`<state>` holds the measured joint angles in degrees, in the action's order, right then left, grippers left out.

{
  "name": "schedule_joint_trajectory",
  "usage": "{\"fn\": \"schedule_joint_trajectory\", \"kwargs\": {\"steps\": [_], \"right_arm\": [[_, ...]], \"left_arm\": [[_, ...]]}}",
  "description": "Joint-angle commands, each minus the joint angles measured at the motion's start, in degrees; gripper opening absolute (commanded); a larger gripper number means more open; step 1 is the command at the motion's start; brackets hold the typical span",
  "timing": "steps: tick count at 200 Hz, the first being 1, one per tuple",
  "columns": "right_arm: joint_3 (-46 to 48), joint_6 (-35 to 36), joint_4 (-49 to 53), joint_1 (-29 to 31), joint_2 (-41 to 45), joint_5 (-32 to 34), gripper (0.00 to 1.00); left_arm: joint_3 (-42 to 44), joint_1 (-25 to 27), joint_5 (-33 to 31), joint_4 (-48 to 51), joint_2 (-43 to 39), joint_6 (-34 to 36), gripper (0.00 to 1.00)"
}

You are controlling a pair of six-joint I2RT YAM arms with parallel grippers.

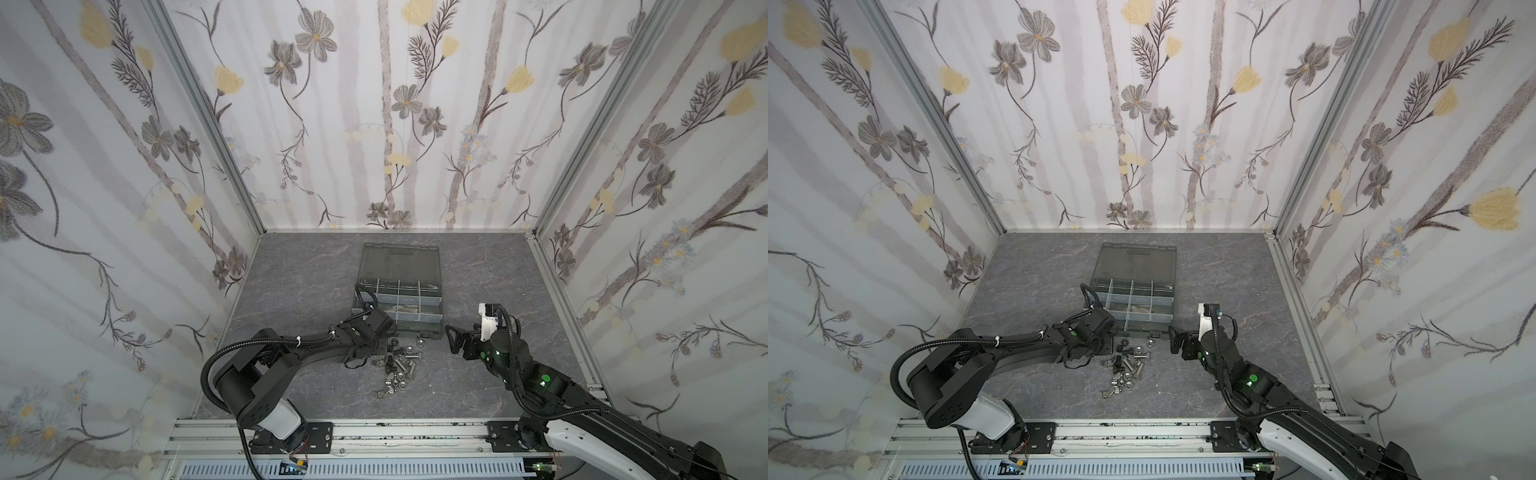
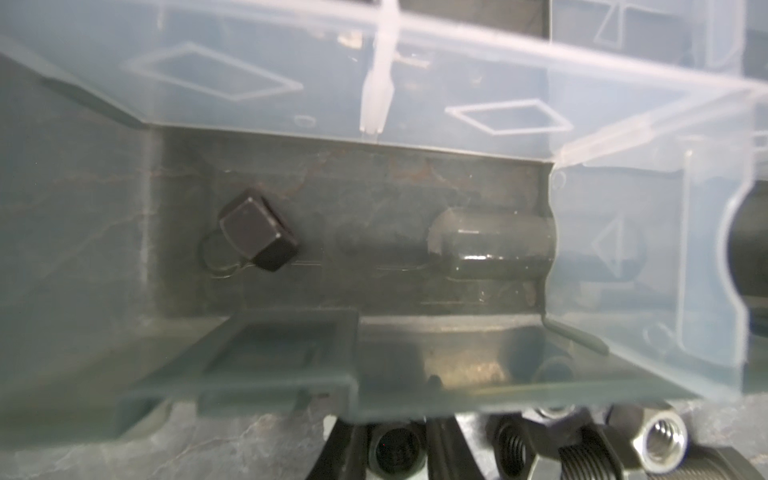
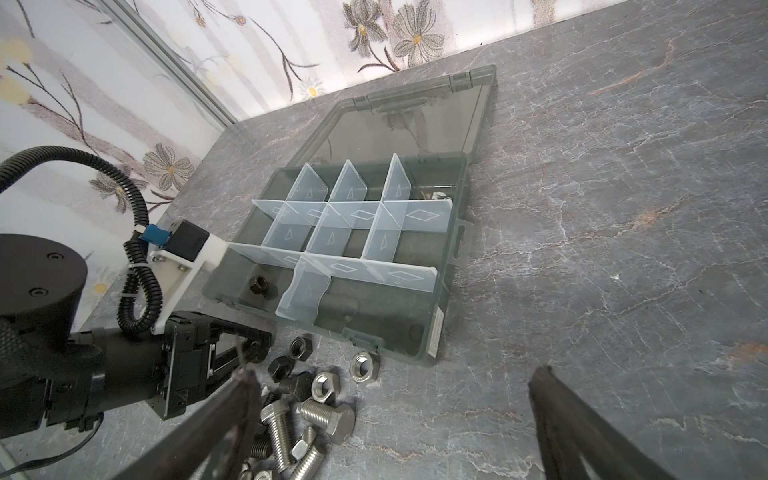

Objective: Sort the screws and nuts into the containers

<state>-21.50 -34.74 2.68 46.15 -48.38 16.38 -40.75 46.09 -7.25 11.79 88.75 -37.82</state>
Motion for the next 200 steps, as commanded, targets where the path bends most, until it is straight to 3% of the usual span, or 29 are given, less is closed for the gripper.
{"fn": "schedule_joint_trajectory", "kwargs": {"steps": [1, 112, 200], "right_arm": [[0.1, -0.9, -1.9, 0.0, -0.2, 0.1, 1.0], [-0.5, -0.9, -1.8, -0.1, -1.0, 0.1, 1.0], [-0.6, -1.2, -1.3, -0.1, -0.4, -0.3, 1.0]], "left_arm": [[0.6, 0.1, 2.7, 7.0, -0.5, -1.0, 0.2], [-5.7, 0.1, 5.7, 9.6, -5.0, 1.0, 0.21], [-17.0, -4.3, 1.2, 10.8, -2.7, 6.0, 0.22]]}}
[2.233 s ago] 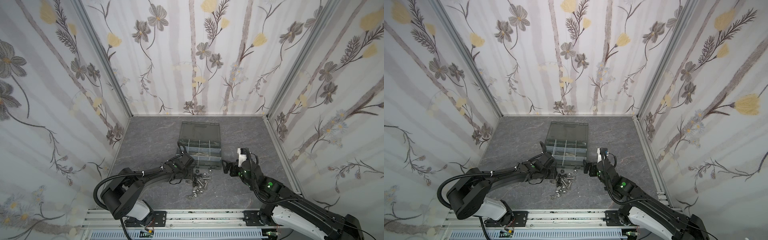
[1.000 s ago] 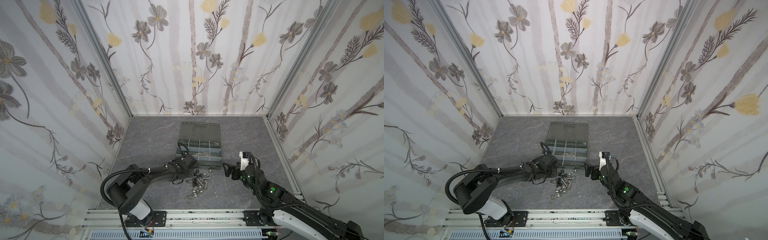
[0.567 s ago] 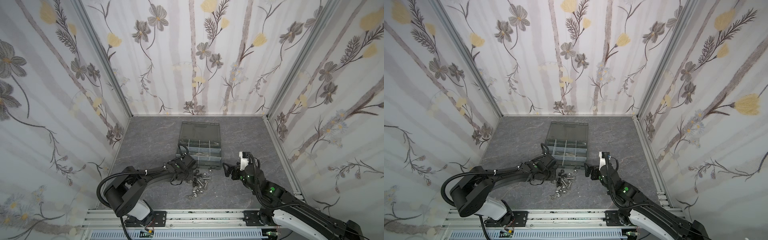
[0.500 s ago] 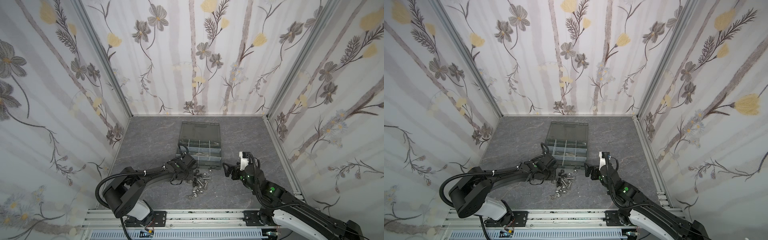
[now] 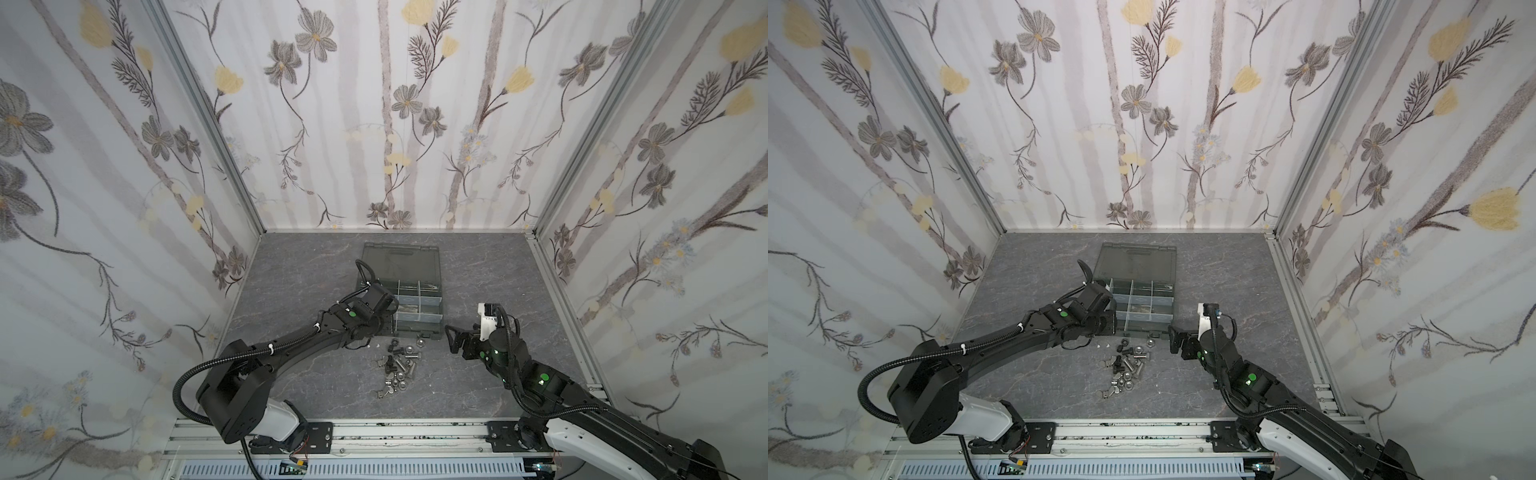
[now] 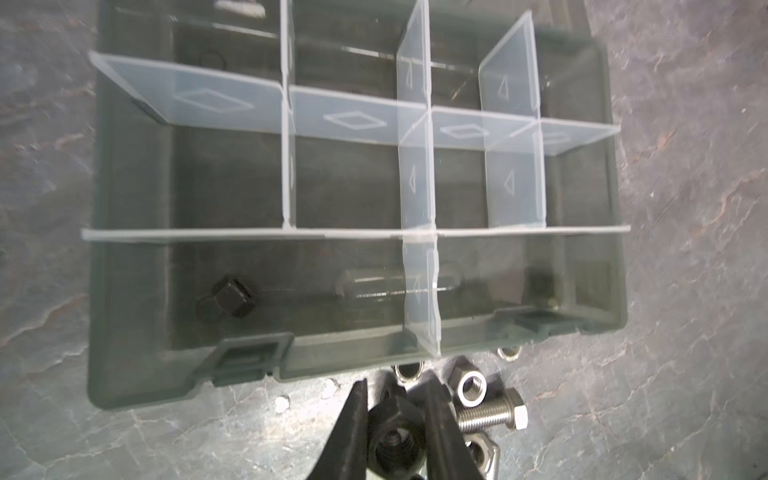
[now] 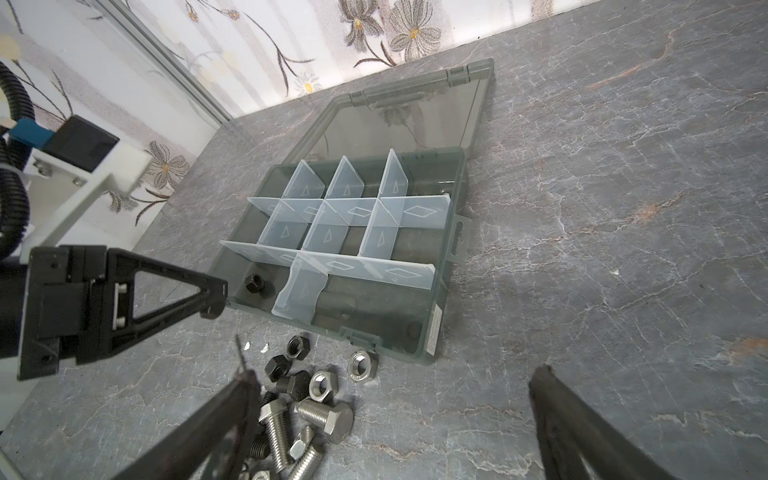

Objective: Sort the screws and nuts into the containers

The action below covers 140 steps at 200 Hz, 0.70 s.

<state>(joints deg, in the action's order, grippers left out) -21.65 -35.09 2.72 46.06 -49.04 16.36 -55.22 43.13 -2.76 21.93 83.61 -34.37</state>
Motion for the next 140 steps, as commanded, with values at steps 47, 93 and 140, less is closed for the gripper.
{"fn": "schedule_joint_trajectory", "kwargs": {"steps": [47, 93, 140], "right_arm": [[-0.3, -0.9, 0.0, 0.0, 1.5, -0.3, 1.0], [-0.1, -1.0, 0.6, -0.1, 2.6, 0.2, 1.0], [-0.2, -1.2, 1.0, 0.0, 2.5, 0.1, 1.0]], "left_arm": [[-5.8, -2.8, -3.7, 0.6, 8.7, 3.7, 0.24], [-5.3, -3.0, -4.4, 0.6, 8.6, 3.6, 0.34], [-2.9, -3.0, -4.9, 0.6, 6.5, 3.1, 0.42]]}}
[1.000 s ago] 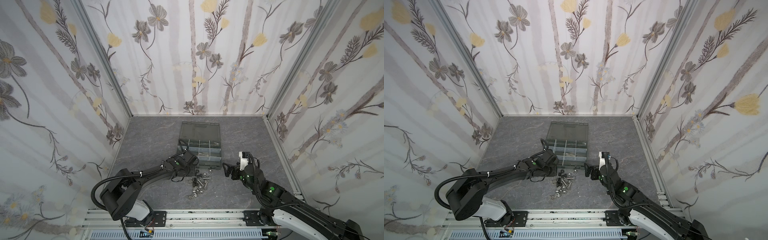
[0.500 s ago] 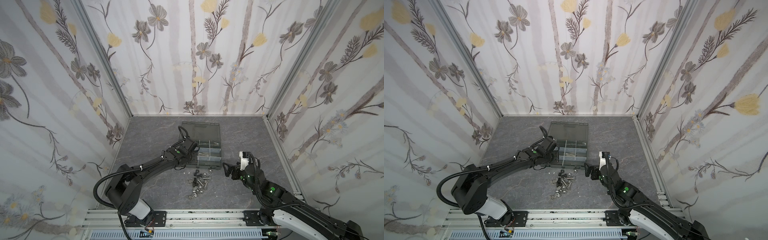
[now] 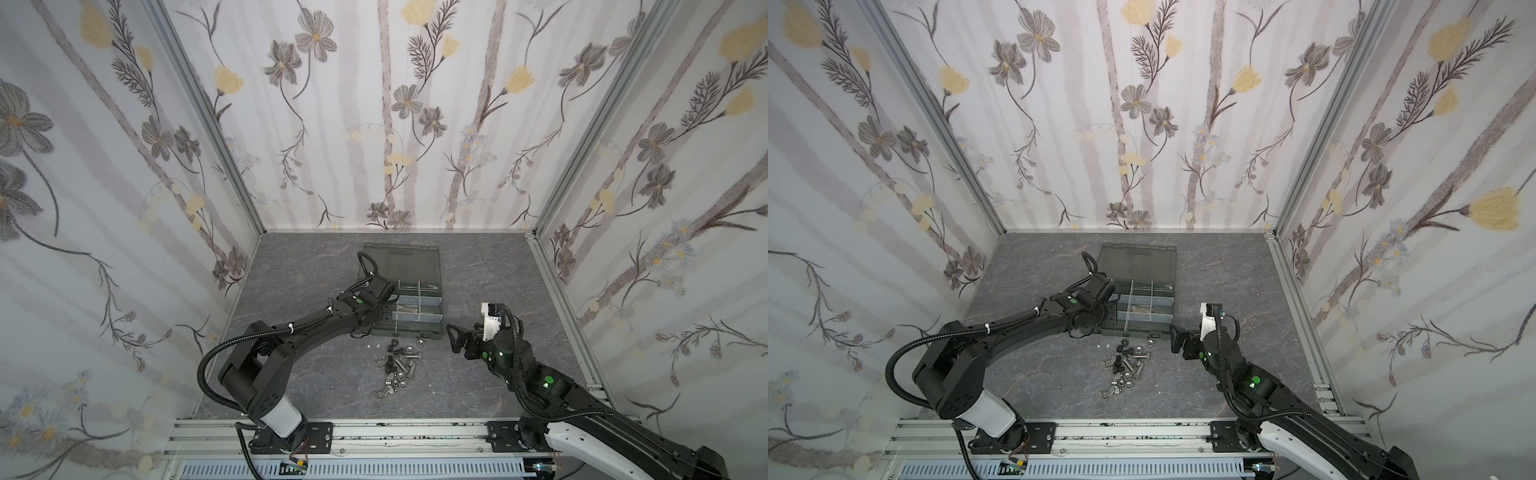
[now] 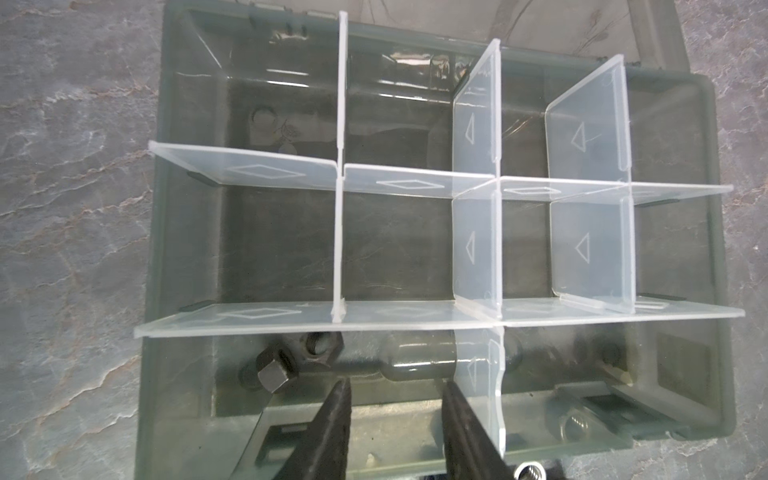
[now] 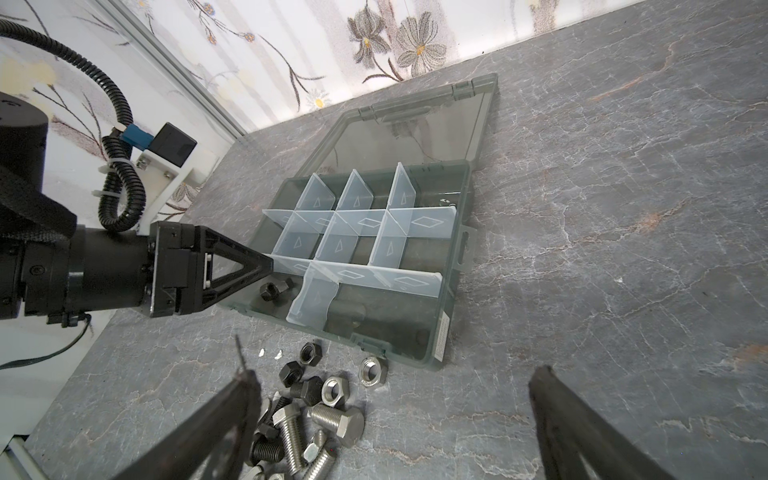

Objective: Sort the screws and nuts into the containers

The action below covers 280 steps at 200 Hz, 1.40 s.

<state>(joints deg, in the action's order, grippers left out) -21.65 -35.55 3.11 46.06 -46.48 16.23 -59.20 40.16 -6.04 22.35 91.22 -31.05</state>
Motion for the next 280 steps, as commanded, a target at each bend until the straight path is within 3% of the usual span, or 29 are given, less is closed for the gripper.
{"fn": "schedule_joint_trajectory", "kwargs": {"steps": [1, 60, 168, 203, 280], "right_arm": [[-0.3, -0.8, 0.6, 0.0, 0.0, 0.2, 1.0], [-0.7, -1.2, 3.6, 0.0, 1.9, -0.7, 1.0], [-3.4, -1.5, 5.8, 0.0, -2.5, -3.7, 1.0], [-3.9, -1.9, 6.7, 0.0, -2.9, -3.9, 1.0], [-4.0, -4.9, 5.3, 0.1, -3.5, -3.6, 1.0]], "left_arm": [[1.1, 0.0, -1.6, 0.2, -1.1, -0.2, 0.42], [4.7, -0.2, -1.1, 0.1, -6.2, 0.0, 0.49], [15.9, 4.2, -4.8, -1.3, -18.2, 0.3, 0.52], [20.1, 4.7, -3.2, -4.7, -21.4, -1.6, 0.54], [20.9, 6.3, 2.9, -10.7, -16.4, -2.4, 0.54]]}}
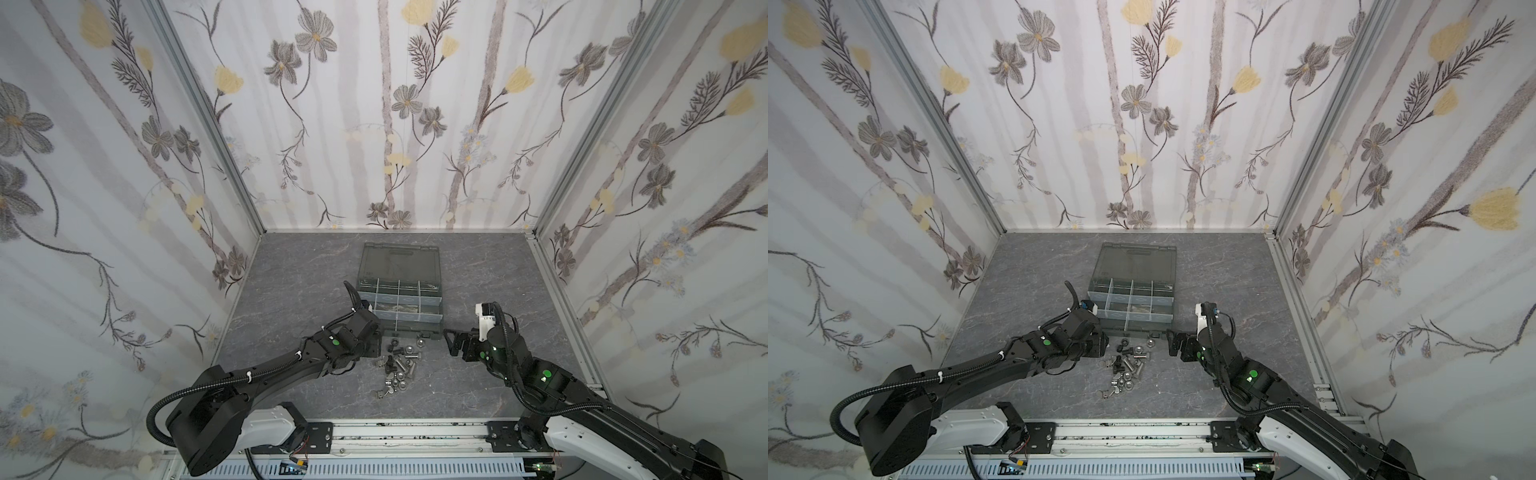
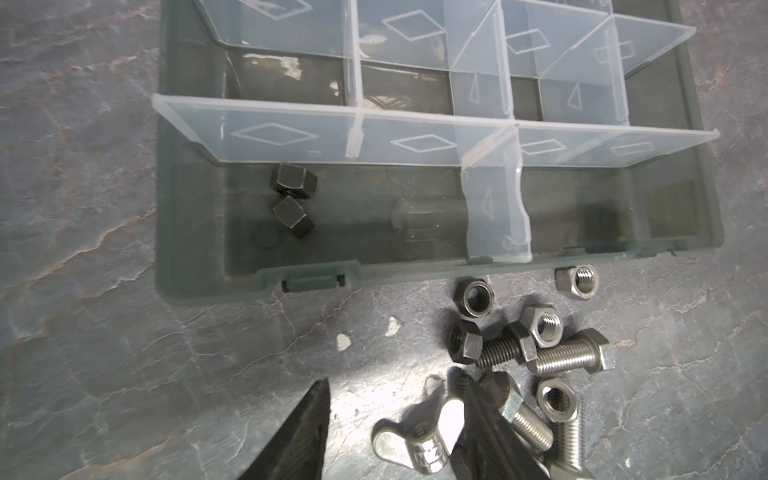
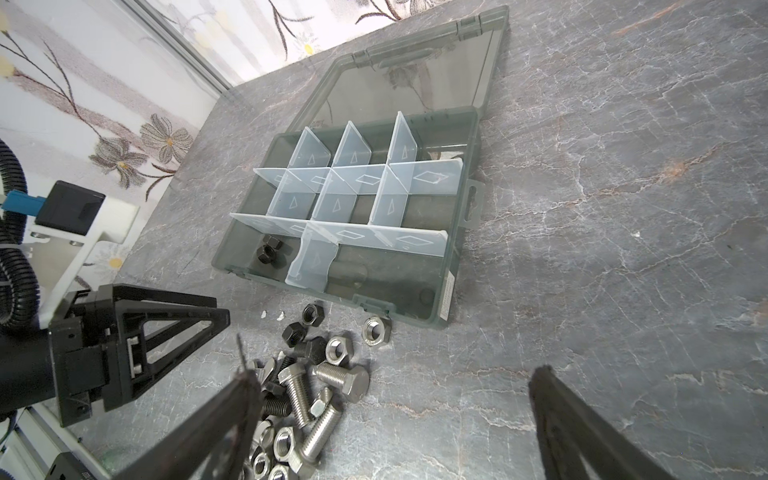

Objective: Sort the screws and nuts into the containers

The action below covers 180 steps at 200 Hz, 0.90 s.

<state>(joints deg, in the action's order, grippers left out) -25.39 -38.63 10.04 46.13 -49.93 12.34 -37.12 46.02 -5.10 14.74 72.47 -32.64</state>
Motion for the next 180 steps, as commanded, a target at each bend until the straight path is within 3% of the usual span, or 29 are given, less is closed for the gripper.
{"fn": "schedule_joint_trajectory", "kwargs": {"steps": [1, 64, 180], "right_arm": [[-0.3, -1.9, -1.6, 0.0, -0.1, 0.3, 1.0], [2.4, -6.2, -0.9, 0.4, 2.9, 1.8, 1.0], [4.6, -7.9, -0.4, 0.4, 5.6, 2.8, 1.0]], "left_arm": [[-1.2, 0.5, 2.1, -3.1, 2.4, -0.8, 0.54], [-3.8, 1.8, 4.9, -5.6, 9.6, 0.3, 0.54], [-5.0, 3.3, 3.9, -6.0, 15.0, 0.1, 0.35]]}}
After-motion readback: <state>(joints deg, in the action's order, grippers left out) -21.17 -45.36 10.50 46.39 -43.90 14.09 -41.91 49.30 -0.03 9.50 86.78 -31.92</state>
